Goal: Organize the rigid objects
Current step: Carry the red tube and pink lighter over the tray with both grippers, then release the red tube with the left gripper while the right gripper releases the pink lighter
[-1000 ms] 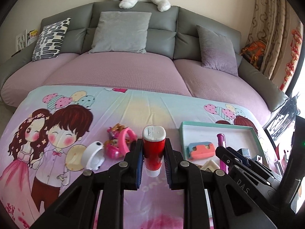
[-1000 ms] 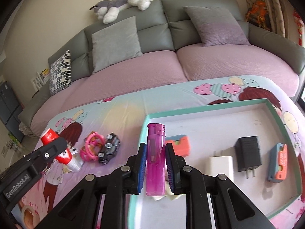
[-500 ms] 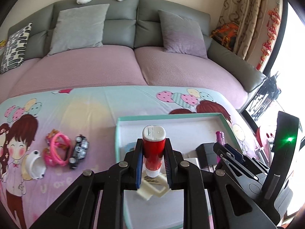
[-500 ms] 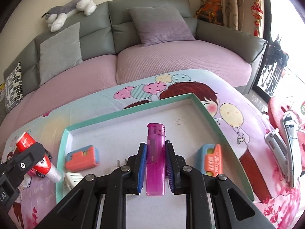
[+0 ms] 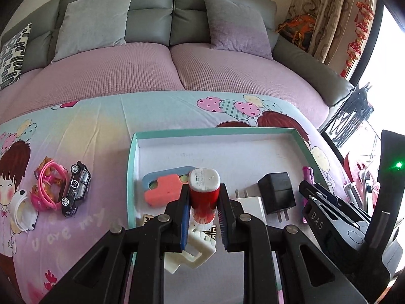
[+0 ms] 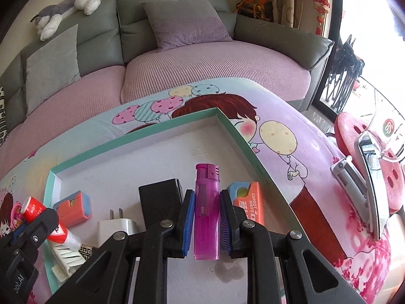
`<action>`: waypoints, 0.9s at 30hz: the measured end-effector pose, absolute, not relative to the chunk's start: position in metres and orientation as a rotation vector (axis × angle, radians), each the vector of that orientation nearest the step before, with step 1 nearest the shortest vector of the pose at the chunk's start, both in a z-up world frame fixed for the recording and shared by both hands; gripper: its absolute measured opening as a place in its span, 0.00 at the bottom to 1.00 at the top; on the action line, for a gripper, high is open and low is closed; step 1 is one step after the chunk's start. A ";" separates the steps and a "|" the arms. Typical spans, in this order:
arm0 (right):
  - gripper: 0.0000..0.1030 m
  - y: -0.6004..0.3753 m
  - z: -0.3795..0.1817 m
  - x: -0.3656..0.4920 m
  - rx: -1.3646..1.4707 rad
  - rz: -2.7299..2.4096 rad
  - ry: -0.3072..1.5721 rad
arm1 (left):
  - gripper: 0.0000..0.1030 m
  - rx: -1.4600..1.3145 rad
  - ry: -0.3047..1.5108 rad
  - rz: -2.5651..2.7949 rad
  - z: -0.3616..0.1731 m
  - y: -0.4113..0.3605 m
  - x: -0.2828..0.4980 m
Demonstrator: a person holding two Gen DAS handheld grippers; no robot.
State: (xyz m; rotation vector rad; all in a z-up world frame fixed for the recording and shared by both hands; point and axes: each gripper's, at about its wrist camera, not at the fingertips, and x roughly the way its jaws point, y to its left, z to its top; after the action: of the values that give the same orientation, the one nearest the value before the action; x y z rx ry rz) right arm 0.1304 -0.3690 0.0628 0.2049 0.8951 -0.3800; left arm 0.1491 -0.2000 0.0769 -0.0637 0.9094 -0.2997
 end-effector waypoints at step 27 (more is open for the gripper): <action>0.61 -0.360 0.059 0.135 0.243 -0.316 0.908 | 0.65 -0.095 0.924 -0.215 0.076 -0.183 0.150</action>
State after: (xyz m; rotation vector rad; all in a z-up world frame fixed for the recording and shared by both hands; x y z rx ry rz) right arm 0.1348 -0.3599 0.0591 0.2428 0.9078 -0.3159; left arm 0.1502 -0.1828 0.0760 -0.0954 0.9239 -0.2145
